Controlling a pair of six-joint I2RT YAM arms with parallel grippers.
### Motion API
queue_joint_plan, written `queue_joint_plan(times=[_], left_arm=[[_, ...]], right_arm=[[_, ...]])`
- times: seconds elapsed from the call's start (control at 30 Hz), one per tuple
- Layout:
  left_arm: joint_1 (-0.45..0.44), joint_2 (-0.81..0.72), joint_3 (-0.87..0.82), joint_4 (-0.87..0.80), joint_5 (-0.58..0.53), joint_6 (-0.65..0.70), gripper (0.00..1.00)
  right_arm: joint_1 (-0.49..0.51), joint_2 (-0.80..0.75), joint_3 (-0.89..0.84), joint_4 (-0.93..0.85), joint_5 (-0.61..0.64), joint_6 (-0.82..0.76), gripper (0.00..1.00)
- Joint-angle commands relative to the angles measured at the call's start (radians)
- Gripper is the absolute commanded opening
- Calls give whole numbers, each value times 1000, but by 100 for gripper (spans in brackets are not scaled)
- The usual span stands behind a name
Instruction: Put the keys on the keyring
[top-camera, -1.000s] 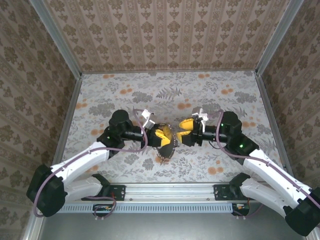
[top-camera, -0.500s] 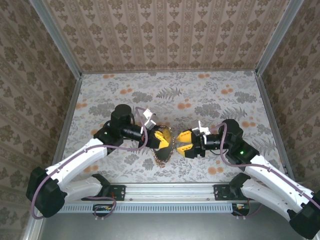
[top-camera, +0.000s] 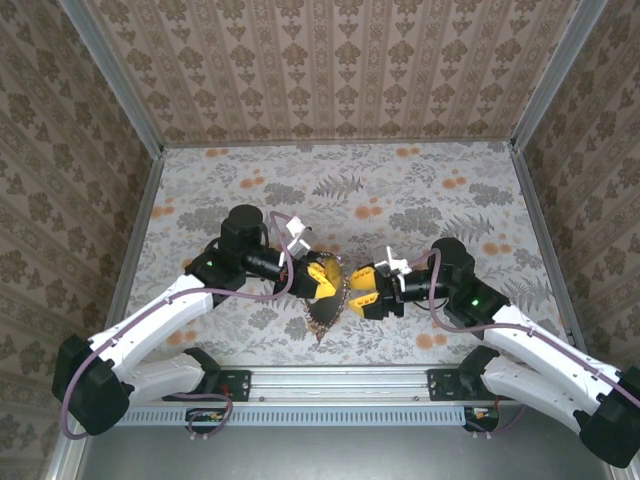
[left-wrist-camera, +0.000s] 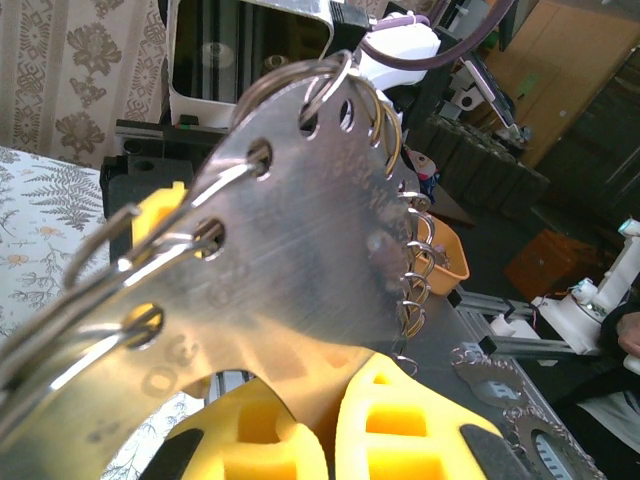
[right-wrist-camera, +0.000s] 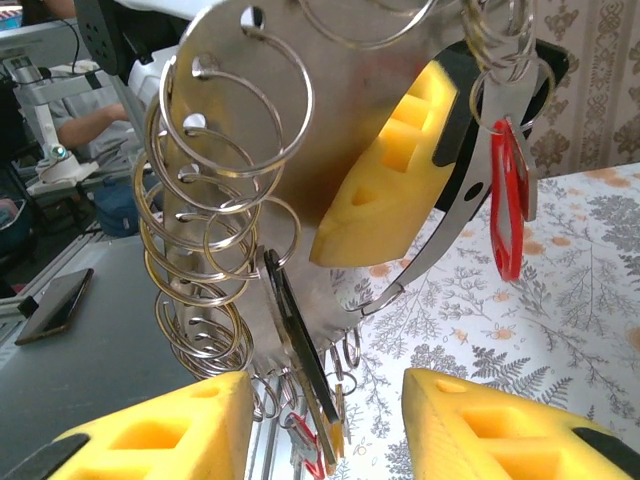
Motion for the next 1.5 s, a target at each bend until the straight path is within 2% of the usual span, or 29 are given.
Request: queue_joint_plan(times=[0.0, 0.2, 0.3, 0.43, 0.57, 0.87, 1.13, 1.47], left_arm=[[-2, -1, 44, 2, 42, 32, 0], [-2, 3, 41, 1, 42, 35, 0], [-2, 2, 41, -2, 39, 41, 0], [-1, -1, 39, -9, 33, 46, 0], [4, -13, 37, -24, 20, 56, 0], [26, -33, 29, -22, 14, 56, 0], [39, -57, 13, -24, -7, 59, 0], [61, -88, -8, -11, -61, 57, 0]], right_arm=[[18, 11, 41, 26, -37, -34, 43], [58, 29, 60, 37, -37, -50, 37], [77, 42, 68, 25, -29, -66, 30], [87, 35, 78, -9, -14, -87, 13], [88, -11, 78, -83, 52, -121, 0], [87, -147, 65, -200, 286, -171, 0], [87, -157, 116, -311, 529, -188, 0], [88, -212, 137, -323, 580, -191, 0]])
